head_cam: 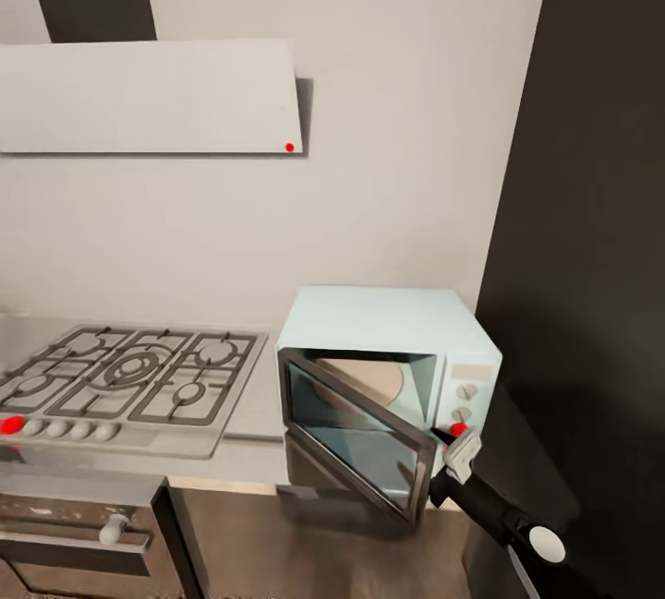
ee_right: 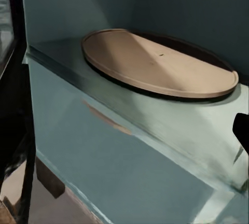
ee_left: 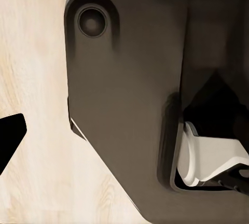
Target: In the kitchen, take the popcorn bag from the countertop, put it into the microwave, and heat it until the popcorn is cooked so the cooked popcorn ends up inside the bag.
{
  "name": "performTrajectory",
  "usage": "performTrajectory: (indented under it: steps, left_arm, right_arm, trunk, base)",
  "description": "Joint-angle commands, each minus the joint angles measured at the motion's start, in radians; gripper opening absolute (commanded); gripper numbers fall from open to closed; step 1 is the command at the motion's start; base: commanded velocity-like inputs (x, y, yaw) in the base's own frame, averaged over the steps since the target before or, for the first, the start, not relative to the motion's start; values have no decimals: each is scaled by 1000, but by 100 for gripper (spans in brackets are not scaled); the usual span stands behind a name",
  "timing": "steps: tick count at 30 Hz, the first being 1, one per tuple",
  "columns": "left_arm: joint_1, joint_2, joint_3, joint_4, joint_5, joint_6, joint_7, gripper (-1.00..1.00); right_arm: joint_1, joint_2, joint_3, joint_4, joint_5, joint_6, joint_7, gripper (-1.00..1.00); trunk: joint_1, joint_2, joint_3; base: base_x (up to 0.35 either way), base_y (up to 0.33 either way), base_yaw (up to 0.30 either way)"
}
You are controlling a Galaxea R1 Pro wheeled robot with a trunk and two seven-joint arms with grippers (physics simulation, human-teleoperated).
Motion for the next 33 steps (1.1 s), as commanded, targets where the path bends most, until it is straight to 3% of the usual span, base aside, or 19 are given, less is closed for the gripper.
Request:
performTrajectory:
  steps: [1, 5, 7, 12, 21, 30, 33]
  left_arm:
    - [-1, 0, 2, 0, 1, 0, 3, 100]
    - [-1, 0, 1, 0, 1, 0, 3, 100]
    - [-1, 0, 1, 0, 1, 0, 3, 100]
    - [-1, 0, 0, 0, 1, 0, 3, 100]
    - [-1, -2, 2, 0, 1, -2, 3, 100]
    - [-1, -2, 3, 0, 1, -3, 3, 100]
    - [-1, -2, 2, 0, 1, -3, 3, 100]
  right_arm:
    - [-1, -1, 0, 0, 6, -6, -2, 100]
    - [-2, 1, -23, -1, 3, -6, -21, 100]
    - [-1, 2, -58, -1, -5, -7, -44, 100]
    - [-2, 4, -101, -3, -59, -6, -62, 100]
    - [-2, 4, -105, -3, -70, -7, -64, 100]
    - [-2, 4, -105, -3, -70, -7, -67, 100]
    - [-2, 4, -105, -3, -70, -7, -95, 100]
  trunk:
    - [0, -2, -2]
    - [0, -2, -2]
    - [0, -2, -2]
    - [0, -2, -2]
    - [0, -2, -2]
    - [0, -2, -2]
    - [0, -2, -2]
  base:
    - [0, 0, 251]
    - [0, 0, 256]
    - [0, 0, 263]
    - [0, 0, 268]
    - [-4, 0, 270]
    - [-214, 83, 270]
    - [-35, 28, 270]
